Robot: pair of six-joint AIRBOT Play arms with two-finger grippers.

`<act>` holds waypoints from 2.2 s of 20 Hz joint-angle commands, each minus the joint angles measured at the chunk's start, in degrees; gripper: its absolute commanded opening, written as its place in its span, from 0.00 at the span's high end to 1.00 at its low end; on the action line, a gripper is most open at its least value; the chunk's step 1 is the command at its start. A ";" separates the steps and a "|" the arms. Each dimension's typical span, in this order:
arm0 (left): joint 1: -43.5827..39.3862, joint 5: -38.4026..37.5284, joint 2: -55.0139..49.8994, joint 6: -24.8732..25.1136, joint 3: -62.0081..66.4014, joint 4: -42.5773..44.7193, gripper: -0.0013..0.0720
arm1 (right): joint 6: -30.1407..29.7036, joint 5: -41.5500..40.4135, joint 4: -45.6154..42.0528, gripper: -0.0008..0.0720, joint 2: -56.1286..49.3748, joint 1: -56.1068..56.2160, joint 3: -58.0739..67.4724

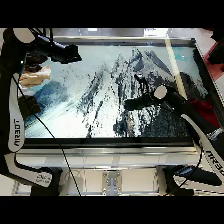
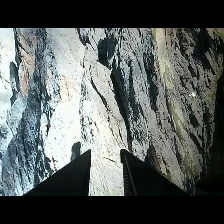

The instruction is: Fold the shirts.

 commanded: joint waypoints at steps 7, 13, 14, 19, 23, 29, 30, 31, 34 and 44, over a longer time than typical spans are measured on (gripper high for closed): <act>-0.04 0.02 0.00 0.00 0.02 0.00 0.66 | 0.00 0.02 0.02 0.58 -0.04 0.04 -0.02; -0.04 0.02 0.00 0.00 0.02 0.00 0.66 | 0.00 -3.78 0.00 0.58 -0.04 0.04 -0.02; -0.04 0.20 0.00 0.04 0.02 0.00 0.66 | 0.02 -5.05 0.24 0.58 -0.04 0.04 -0.02; -0.04 2.64 -0.11 0.00 0.02 0.74 0.68 | 0.39 -6.10 0.70 0.57 -0.04 0.04 -0.02; 0.07 7.13 -0.48 7.78 0.02 21.62 0.67 | 0.39 -7.08 -3.80 0.55 -0.04 0.00 -0.02; 16.02 2.69 -1.44 -1.31 -3.69 47.93 0.08 | -0.09 -9.29 -8.66 0.38 -0.04 0.02 -0.02; 19.96 0.92 -2.36 -1.33 -4.20 47.41 0.07 | -0.22 -9.25 -8.94 0.36 -0.04 0.02 -0.02; 23.41 -1.33 -3.56 -1.53 -4.24 46.77 0.07 | -0.22 -9.25 -9.25 0.32 -0.04 0.02 -0.02; 31.61 -5.99 -7.04 -2.12 -4.26 35.04 0.00 | -0.17 -9.27 -9.31 0.31 -0.04 0.02 -0.02; 33.16 -3.61 -20.35 3.08 -4.24 25.20 0.00 | 6.93 -10.99 -9.27 0.31 -0.04 0.02 -0.02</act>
